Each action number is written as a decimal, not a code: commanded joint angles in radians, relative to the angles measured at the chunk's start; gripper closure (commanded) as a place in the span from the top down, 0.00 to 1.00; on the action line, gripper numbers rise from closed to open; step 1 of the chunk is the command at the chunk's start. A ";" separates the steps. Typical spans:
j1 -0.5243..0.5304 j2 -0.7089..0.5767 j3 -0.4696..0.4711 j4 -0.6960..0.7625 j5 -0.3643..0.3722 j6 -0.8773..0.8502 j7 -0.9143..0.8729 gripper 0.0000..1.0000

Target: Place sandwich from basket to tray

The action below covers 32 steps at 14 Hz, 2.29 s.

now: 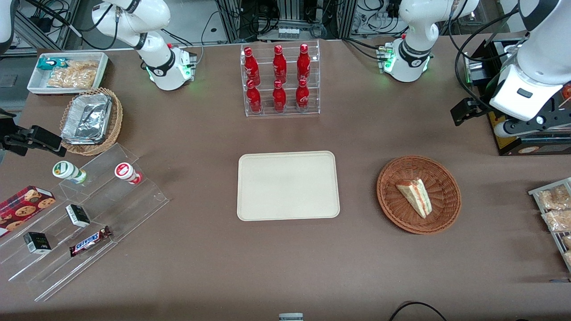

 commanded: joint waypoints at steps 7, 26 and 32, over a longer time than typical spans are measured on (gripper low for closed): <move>0.001 0.156 0.005 0.034 0.007 -0.017 0.003 1.00; -0.012 0.559 0.056 -0.253 0.005 0.735 -0.634 1.00; -0.004 0.546 0.056 -0.281 0.010 0.735 -0.606 0.21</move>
